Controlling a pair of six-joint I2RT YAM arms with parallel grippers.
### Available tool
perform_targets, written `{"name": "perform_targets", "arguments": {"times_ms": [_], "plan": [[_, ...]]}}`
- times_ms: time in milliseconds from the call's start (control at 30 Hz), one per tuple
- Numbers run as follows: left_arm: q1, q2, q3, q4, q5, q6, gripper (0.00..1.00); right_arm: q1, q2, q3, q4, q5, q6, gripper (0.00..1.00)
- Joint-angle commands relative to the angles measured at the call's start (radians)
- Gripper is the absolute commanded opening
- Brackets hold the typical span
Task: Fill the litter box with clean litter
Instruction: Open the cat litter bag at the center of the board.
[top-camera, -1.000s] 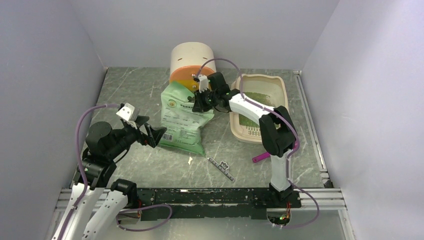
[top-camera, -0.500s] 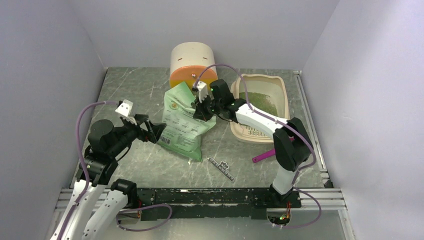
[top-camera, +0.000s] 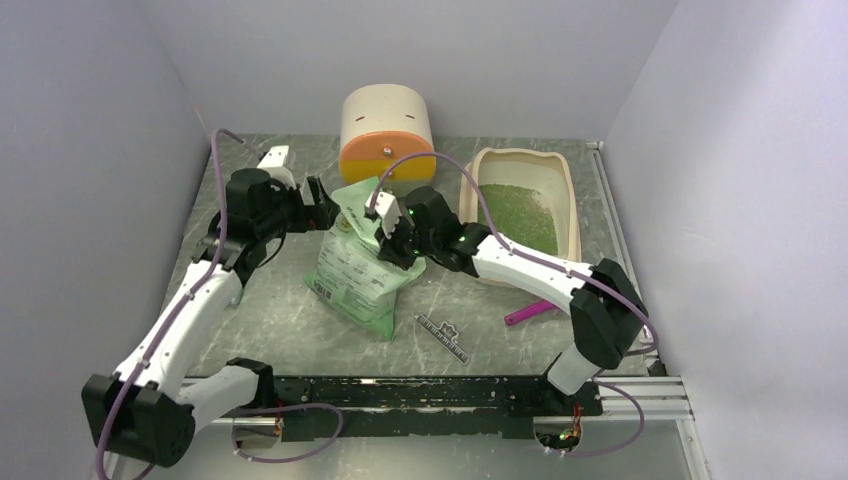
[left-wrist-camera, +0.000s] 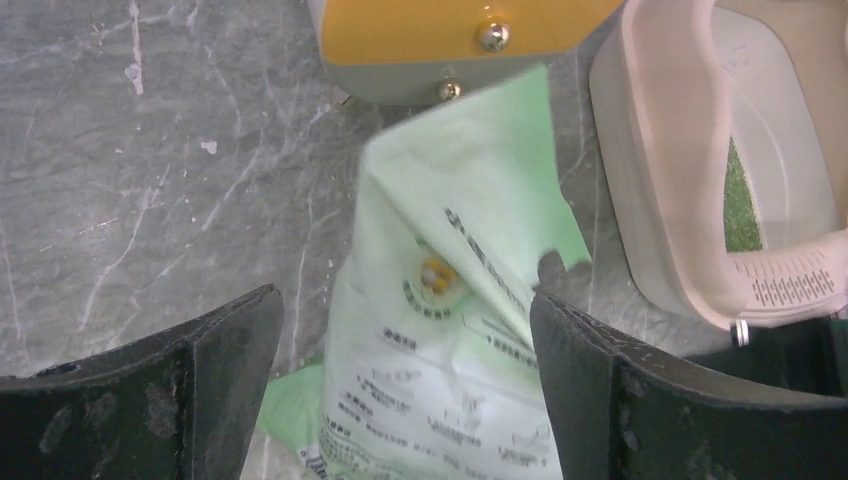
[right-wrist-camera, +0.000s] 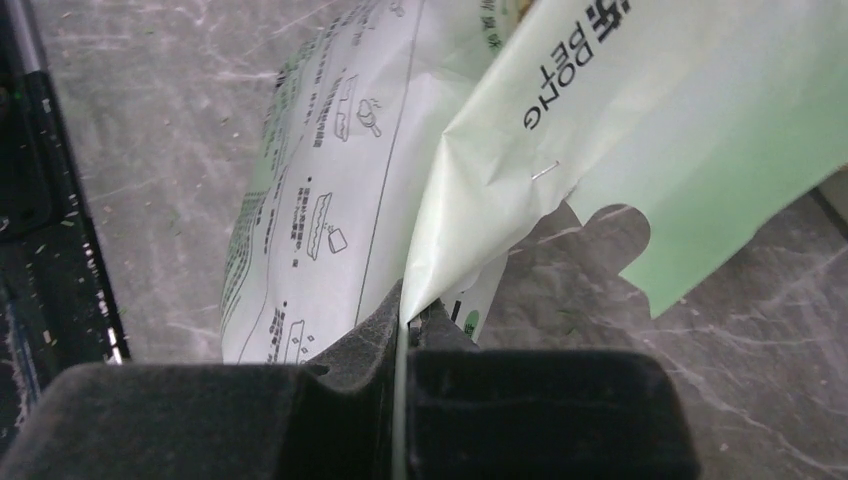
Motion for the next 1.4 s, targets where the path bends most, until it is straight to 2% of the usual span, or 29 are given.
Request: {"name": "perform_targets", "arguments": {"times_ms": [0,100,300,533,600,767,1000,1133,1200,1267,1367], "plan": [[0.062,0.057,0.063,0.057,0.134,-0.017,0.97,0.08,-0.096,-0.035,0.086,-0.081,0.013,0.0],[0.1,0.103,0.069,0.151,0.299,0.038,0.97,0.088,-0.117,-0.067,0.118,-0.073,0.024,0.0],[0.177,0.329,0.182,0.198,0.628,0.13,0.97,0.1,-0.111,-0.063,0.12,-0.056,0.023,0.0],[0.178,0.584,0.339,0.18,0.874,0.225,0.97,0.105,-0.107,-0.057,0.123,-0.042,0.033,0.0],[0.171,0.627,0.378,0.136,0.882,0.266,0.93,0.107,-0.107,-0.052,0.119,-0.036,0.033,0.0],[0.125,0.645,0.392,0.112,0.854,0.385,0.95,0.109,-0.107,-0.037,0.103,-0.033,0.031,0.0],[0.076,0.764,0.487,-0.147,0.933,0.612,0.92,0.111,-0.118,-0.041,0.097,-0.017,0.026,0.0],[0.046,0.798,0.54,-0.296,0.908,0.74,0.89,0.111,-0.125,-0.049,0.102,-0.004,0.024,0.0],[0.039,0.811,0.559,-0.352,0.903,0.785,0.84,0.112,-0.129,-0.055,0.111,0.0,0.029,0.0],[0.038,0.82,0.573,-0.41,0.915,0.821,0.76,0.111,-0.132,-0.06,0.12,0.006,0.031,0.0],[0.038,0.813,0.589,-0.453,0.924,0.848,0.5,0.11,-0.138,-0.069,0.135,0.033,0.041,0.0]]}}
